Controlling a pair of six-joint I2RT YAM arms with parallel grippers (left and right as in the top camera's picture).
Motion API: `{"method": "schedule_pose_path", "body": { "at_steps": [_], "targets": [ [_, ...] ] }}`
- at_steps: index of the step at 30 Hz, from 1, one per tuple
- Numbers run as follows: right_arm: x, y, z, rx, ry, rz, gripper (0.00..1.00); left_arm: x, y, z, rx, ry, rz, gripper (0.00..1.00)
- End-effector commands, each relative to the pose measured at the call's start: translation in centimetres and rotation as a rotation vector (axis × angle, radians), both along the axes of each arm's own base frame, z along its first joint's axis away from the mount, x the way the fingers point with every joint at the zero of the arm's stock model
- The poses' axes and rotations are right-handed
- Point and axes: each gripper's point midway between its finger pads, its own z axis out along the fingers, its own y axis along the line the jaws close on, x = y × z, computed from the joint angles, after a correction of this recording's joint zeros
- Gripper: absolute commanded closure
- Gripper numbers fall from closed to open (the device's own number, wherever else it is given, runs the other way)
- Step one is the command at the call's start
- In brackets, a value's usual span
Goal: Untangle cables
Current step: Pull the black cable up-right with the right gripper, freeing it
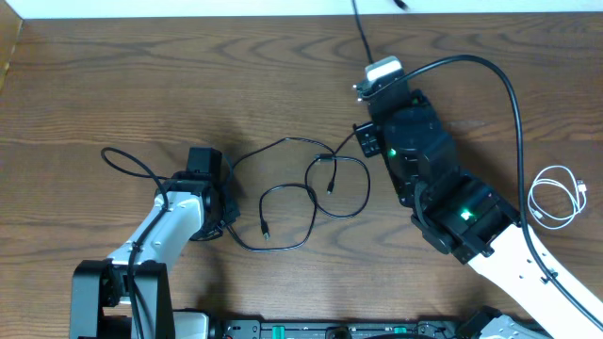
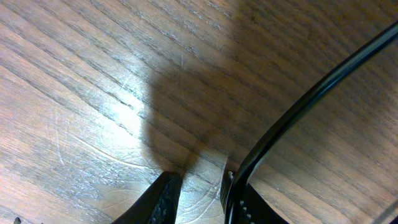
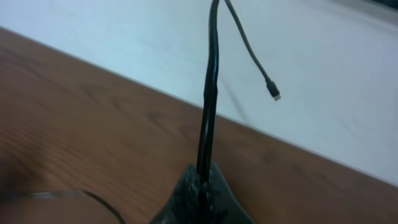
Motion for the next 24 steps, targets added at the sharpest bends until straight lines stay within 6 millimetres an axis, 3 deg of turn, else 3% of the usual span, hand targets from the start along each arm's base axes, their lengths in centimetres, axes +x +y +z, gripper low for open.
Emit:
{"method": "schedule_pose_path", "body": {
  "at_steps": [1,4,5,10,24],
  "targets": [
    [1.0,-3.1,-2.4,-0.056,0.063,-0.156,0.99,-2.0,1.1,-1.5,0.056,0.074,0.025,0.71],
    [1.5,-4.9,-5.2,-0.092,0.154,-0.218,0.99,-2.0,1.2,-1.5,0.056,0.075,0.025,0.71],
    [2.0,-6.5,-7.2,-0.109,0.216,-0.272,0.99,-2.0,1.1,-1.5,0.056,0.074,0.025,0.71],
    [2.8,-9.8,-11.7,-0.126,0.355,-0.404,0.99,-2.0,1.2,-1.5,0.056,0.075,0.025,0.71],
    [3.3,-16.7,-21.5,-0.240,0.656,-0.587,0.99,-2.0,1.1,-1.5,0.056,0.074,0.026,0.71]
  ]
}}
